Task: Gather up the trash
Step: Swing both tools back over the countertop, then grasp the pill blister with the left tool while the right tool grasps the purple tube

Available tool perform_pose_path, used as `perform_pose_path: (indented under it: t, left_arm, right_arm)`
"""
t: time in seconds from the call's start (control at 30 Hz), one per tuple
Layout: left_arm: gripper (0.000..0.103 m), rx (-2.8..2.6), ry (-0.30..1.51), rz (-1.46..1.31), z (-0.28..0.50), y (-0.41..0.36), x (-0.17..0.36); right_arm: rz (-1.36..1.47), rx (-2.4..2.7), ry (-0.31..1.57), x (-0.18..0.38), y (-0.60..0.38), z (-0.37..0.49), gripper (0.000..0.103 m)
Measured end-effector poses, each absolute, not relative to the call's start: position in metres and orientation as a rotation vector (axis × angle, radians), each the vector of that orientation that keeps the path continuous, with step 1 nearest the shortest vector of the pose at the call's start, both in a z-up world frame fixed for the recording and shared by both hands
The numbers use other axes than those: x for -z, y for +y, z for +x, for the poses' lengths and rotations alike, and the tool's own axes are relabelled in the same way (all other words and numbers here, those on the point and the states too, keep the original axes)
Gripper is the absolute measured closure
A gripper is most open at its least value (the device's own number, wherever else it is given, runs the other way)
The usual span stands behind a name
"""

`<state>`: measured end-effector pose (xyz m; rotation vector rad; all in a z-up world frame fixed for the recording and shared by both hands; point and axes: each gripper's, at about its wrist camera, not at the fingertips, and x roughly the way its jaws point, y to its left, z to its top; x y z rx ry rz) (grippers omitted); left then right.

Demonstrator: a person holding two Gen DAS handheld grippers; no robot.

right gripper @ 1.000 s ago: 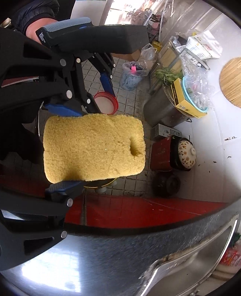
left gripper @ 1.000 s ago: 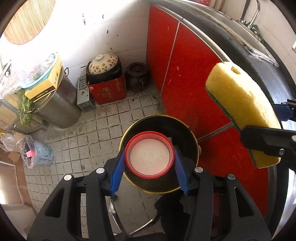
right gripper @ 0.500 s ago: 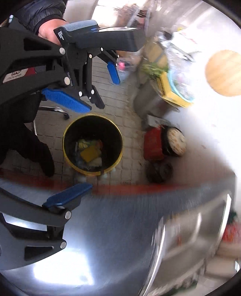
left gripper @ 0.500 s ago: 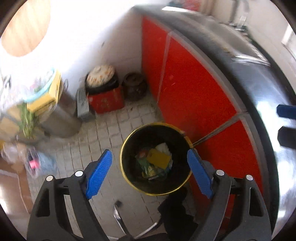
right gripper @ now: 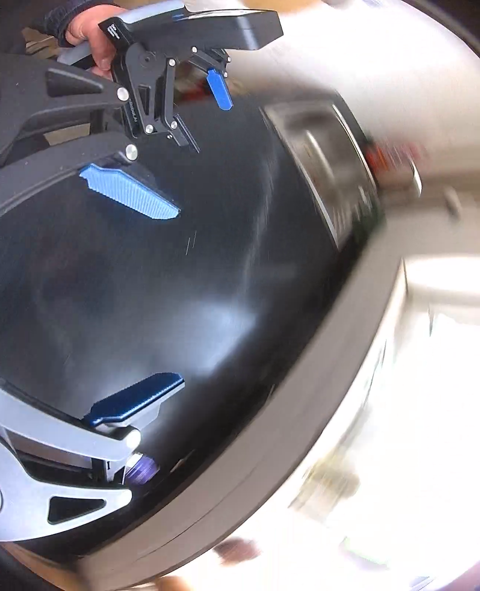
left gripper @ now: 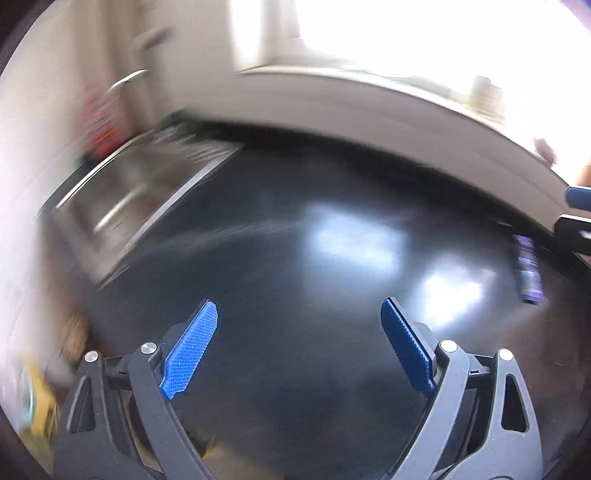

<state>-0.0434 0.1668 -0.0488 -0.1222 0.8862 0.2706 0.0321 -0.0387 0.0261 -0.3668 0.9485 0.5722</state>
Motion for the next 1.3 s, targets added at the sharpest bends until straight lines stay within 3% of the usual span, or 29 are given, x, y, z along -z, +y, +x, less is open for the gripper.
perform_pose_path:
  t: [0.4, 1.03, 1.13, 1.3]
  left_arm:
    - [0.015, 0.140, 0.946, 0.074, 0.042, -0.021, 0.056]
    - [0.017, 0.289, 1.120, 0.040, 0.141, -0.095, 0.134]
    - [0.028, 0.300, 1.158, 0.033, 0.156, -0.100, 0.153]
    - [0.061, 0.332, 1.195, 0.043, 0.171, -0.102, 0.174]
  right_arm:
    - [-0.085, -0.264, 1.002, -0.013, -0.226, 0.060, 0.020]
    - [0.005, -0.205, 1.136, 0.049, -0.275, 0.103, 0.021]
    - [0.023, -0.206, 1.175, 0.068, -0.278, 0.114, 0.023]
    - [0.037, -0.219, 1.229, 0.096, -0.276, 0.135, 0.024]
